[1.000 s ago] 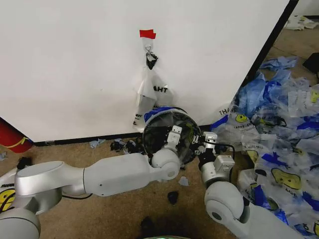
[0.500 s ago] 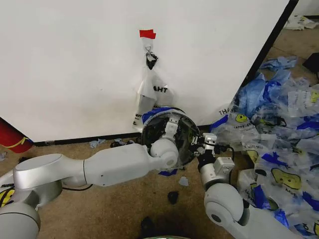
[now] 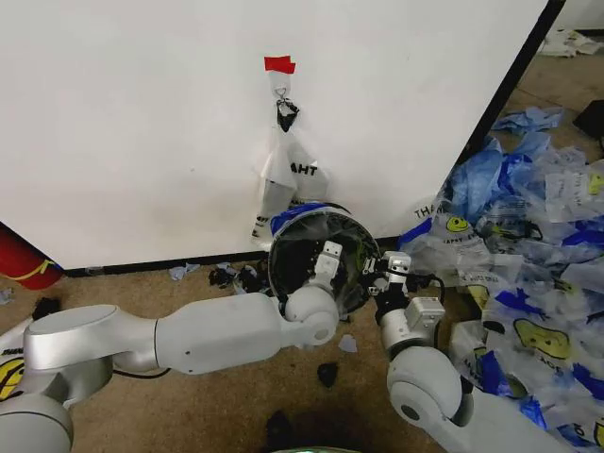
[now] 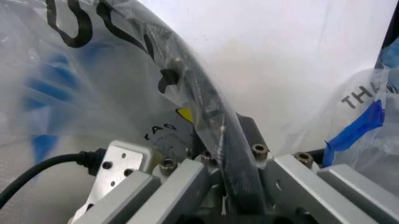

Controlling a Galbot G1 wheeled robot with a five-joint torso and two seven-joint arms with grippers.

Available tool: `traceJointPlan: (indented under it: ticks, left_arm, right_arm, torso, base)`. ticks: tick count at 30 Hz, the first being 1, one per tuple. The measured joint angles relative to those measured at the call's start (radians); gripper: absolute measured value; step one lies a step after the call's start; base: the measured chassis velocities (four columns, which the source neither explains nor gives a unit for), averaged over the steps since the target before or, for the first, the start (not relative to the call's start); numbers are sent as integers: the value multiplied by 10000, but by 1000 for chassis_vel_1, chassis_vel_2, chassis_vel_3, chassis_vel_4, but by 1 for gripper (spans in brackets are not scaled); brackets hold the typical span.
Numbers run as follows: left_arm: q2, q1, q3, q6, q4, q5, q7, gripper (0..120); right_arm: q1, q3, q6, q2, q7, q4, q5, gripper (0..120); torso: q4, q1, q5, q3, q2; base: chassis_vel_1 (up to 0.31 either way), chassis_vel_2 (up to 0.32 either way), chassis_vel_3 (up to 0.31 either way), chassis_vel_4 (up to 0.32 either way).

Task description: Pick up the garbage bag from the wall and place it over the trash bin.

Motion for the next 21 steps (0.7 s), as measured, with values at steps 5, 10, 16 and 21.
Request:
traceJointPlan:
  ticks: [5,10,16,21]
  left_arm:
    - [-31,-164,-106,-85,143,-4,149,0]
    - [-132,-418,-184,-171,386,-58,247,0]
    - [-319,-553,-219,-255,716,-4,260,0]
    - [-210,-385,-169,-267,494,27,218,0]
  right_arm:
    - [-73,82,11,-43,-29,33,-7,0]
    - [-67,103,22,-70,-42,55,-5,0]
    - [-75,174,27,-28,-69,72,-6,0]
    - [-102,211,32,-21,-81,86,-8,0]
  torso:
    - [1,0,0,0,0]
    - [0,0,1,0,0]
    - [0,0,1,0,0]
    - [1,0,1,0,0]
  base:
    - [0,0,0,0]
    - [0,0,0,0]
    - [0,0,0,0]
    - [0,0,0,0]
